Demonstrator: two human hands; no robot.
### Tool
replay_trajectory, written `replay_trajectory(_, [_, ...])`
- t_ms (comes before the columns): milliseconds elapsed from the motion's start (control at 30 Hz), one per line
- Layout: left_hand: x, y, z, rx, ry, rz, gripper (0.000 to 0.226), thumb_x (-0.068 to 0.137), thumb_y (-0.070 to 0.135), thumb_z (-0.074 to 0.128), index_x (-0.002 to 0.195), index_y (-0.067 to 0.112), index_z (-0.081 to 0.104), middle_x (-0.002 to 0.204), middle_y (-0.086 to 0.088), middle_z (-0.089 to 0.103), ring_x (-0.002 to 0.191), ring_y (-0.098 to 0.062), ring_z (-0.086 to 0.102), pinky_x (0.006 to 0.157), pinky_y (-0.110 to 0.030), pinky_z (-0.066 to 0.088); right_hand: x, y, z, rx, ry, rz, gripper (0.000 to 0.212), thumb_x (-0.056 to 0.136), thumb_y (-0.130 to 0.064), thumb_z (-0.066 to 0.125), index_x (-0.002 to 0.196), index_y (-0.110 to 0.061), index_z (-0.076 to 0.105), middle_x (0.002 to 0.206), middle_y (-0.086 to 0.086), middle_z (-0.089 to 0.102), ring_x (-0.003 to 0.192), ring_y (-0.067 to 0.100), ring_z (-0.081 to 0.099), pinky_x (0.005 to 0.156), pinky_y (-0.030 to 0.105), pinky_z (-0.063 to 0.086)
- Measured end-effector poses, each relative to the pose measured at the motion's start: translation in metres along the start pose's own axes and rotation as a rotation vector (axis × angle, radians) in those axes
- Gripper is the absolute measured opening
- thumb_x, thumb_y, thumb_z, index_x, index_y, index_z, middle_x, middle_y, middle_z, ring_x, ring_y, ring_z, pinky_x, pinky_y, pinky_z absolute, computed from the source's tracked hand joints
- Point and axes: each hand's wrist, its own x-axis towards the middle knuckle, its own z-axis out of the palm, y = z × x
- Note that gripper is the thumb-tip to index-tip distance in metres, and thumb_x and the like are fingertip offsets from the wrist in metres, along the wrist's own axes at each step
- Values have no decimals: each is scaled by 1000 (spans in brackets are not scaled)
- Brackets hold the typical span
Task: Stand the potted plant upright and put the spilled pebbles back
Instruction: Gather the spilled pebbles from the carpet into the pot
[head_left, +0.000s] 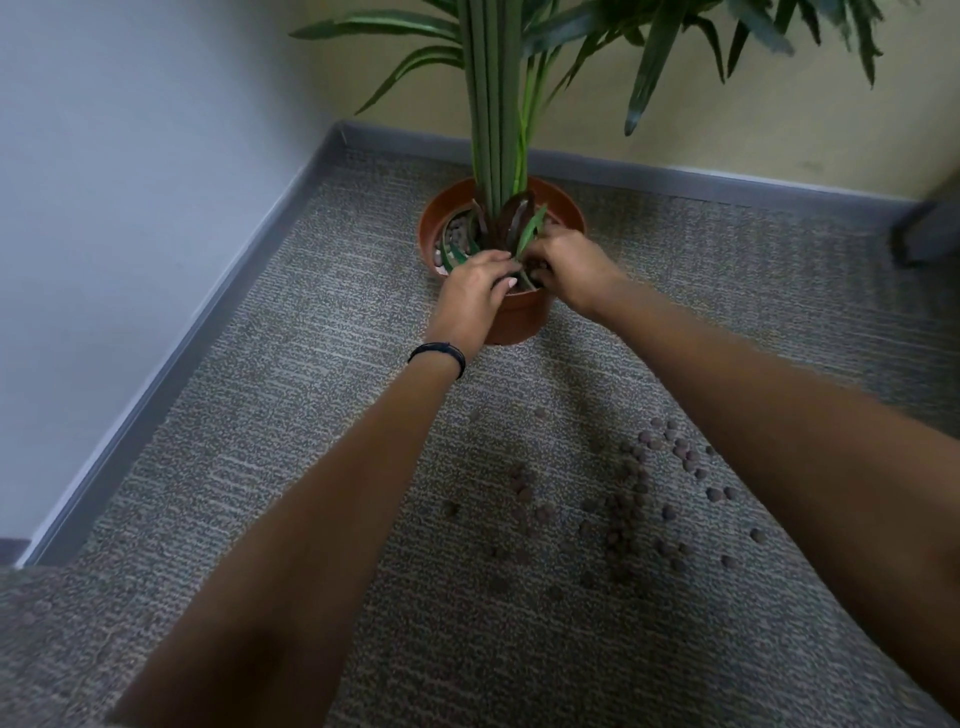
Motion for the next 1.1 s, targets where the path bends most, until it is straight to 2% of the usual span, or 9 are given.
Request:
replay_trajectory(100, [0,1,2,12,-5,8,28,92,4,53,117,2,63,126,-13,61,120,-22,55,105,-25,36,1,2,5,13,-64,-37,35,93,-3,42,124,-7,59,133,17,52,124,32,48,106,44,39])
replay_trajectory(200, [0,0,3,19,-28,26,28,92,6,52,118,3,62,125,-12,62,120,-22,55,106,-27,38,-1,4,5,41,-30,-30,35,93,-1,41,123,-7,59,132,15,54,123,31,50,103,44,41])
replay_trajectory(333, [-5,0,2,61,-38,101,30,95,12,49,123,9,60,126,-8,62,121,-21,53,102,-33,42,-25,8,9,102,261,-40,50,88,5,44,136,-9,45,145,15,39,132,32,40,106,44,41])
replay_trajectory(433, [-12,7,1,175,36,267,29,95,12,48,122,12,59,123,-8,58,115,-22,52,87,-34,50,-57,20,17,106,355,-18,62,85,8,45,142,-11,33,149,17,31,135,32,36,107,45,41])
replay_trajectory(500, [-19,10,4,269,20,417,31,95,16,45,124,11,55,128,-13,54,119,-26,50,95,-36,47,-78,32,26,86,314,39,66,84,9,46,144,-14,29,151,17,27,136,31,34,109,45,40])
replay_trajectory(600, [-34,10,14,404,-142,613,44,95,27,39,135,10,43,144,-18,41,133,-32,39,110,-44,24,-109,49,45,60,209,162,62,88,1,50,144,-16,27,152,19,23,137,35,33,110,49,38])
replay_trajectory(800, [-65,-6,46,571,-601,815,56,98,40,26,148,18,14,156,-12,16,144,-27,15,116,-45,2,-162,67,85,72,-299,226,73,90,-45,52,148,-24,14,157,20,3,143,40,15,115,55,24])
replay_trajectory(967, [-96,-30,65,609,-970,760,60,99,48,23,149,27,-3,159,-6,-1,145,-28,4,117,-49,12,-202,72,109,0,-503,243,86,81,-63,53,148,-34,8,159,12,-8,146,37,-4,115,60,15])
replay_trajectory(1100, [-114,-44,68,668,-1024,744,61,98,51,22,148,31,-6,159,-7,-6,145,-30,-1,116,-50,15,-215,73,112,-74,-552,213,100,72,-76,51,148,-37,-1,159,9,-15,145,35,-12,116,60,7])
